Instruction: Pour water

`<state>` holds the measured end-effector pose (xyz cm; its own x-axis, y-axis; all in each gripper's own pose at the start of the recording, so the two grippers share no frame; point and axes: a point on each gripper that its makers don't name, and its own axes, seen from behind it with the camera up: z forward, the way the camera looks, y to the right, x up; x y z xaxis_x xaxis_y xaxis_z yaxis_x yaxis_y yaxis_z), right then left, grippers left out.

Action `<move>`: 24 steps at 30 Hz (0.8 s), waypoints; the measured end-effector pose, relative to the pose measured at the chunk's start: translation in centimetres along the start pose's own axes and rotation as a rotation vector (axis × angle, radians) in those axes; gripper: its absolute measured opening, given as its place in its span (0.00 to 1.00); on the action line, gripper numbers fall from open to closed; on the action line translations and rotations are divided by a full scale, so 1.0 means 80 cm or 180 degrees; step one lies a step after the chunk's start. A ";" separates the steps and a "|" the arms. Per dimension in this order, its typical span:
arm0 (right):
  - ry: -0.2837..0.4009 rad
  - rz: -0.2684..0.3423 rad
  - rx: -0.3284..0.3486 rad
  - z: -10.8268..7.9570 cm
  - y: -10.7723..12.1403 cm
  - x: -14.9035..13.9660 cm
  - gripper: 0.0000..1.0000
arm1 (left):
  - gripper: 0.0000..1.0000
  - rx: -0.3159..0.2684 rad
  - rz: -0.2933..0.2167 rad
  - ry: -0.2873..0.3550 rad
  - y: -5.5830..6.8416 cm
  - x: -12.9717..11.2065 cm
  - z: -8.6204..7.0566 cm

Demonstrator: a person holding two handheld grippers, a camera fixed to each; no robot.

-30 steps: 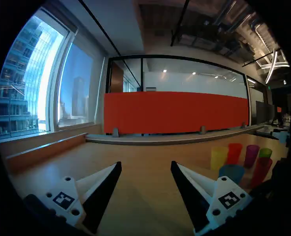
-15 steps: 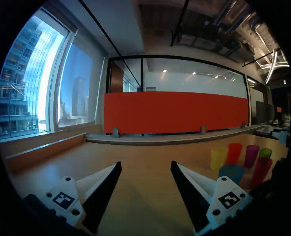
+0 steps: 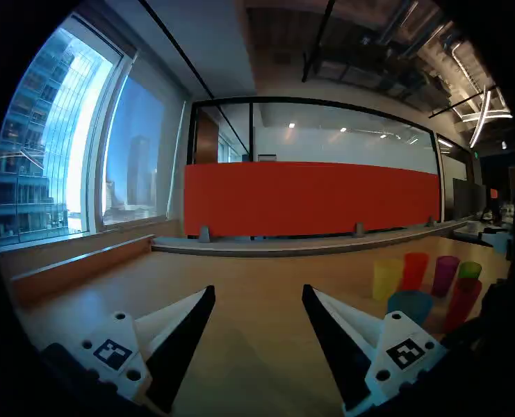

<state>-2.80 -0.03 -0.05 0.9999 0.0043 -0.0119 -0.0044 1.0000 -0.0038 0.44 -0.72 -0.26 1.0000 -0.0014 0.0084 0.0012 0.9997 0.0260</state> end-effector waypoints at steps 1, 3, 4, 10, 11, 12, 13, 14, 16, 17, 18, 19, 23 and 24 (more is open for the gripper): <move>0.0000 0.0000 0.0000 0.000 0.000 0.000 0.99 | 0.93 0.0000 0.0000 0.0000 0.000 0.000 0.000; 0.0000 0.0000 0.0000 0.000 0.000 0.000 0.99 | 0.93 0.0000 0.0000 0.0000 0.000 0.000 0.000; 0.0000 0.0000 0.0000 0.000 -0.001 0.000 0.99 | 0.93 0.0000 0.0000 0.0001 0.000 0.000 0.000; 0.0000 0.0000 0.0000 0.000 -0.001 0.000 0.99 | 0.93 0.0000 -0.0001 0.0002 -0.001 -0.001 0.000; 0.0000 0.0000 0.0000 0.000 -0.001 0.000 0.99 | 0.93 0.0000 0.0000 0.0002 0.000 -0.001 0.000; -0.0001 -0.0001 0.0000 0.000 -0.001 0.000 0.99 | 0.93 0.0000 0.0000 0.0002 0.000 -0.001 0.000; 0.0000 0.0000 0.0000 0.000 -0.001 0.000 0.99 | 0.93 0.0000 0.0001 0.0002 0.000 0.000 0.000; 0.0000 0.0001 0.0000 0.000 -0.001 0.001 0.99 | 0.93 0.0000 0.0002 0.0002 0.000 0.000 0.000; 0.0001 0.0002 0.0000 0.000 -0.001 0.001 0.99 | 0.93 0.0001 0.0001 0.0002 0.000 0.000 0.000; 0.0001 0.0001 0.0000 0.000 -0.001 0.001 0.99 | 0.93 0.0001 -0.0001 0.0003 0.000 0.000 0.000; 0.0001 0.0001 0.0000 -0.001 -0.001 0.001 0.99 | 0.93 0.0001 -0.0002 0.0004 0.000 0.000 0.000; 0.0001 0.0001 0.0000 0.000 -0.001 0.001 0.99 | 0.93 0.0001 -0.0002 0.0004 0.000 0.000 0.000; 0.0001 0.0001 -0.0001 0.001 0.000 0.001 0.99 | 0.93 0.0003 0.0001 0.0003 0.000 0.000 0.000; 0.0001 0.0001 -0.0001 0.001 0.000 0.001 0.99 | 0.93 0.0003 0.0003 0.0003 0.000 0.000 0.000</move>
<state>-2.74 0.02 0.04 0.9999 0.0046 -0.0121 -0.0047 1.0000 -0.0041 0.44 -0.73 -0.29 1.0000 -0.0005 0.0075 0.0003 0.9996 0.0268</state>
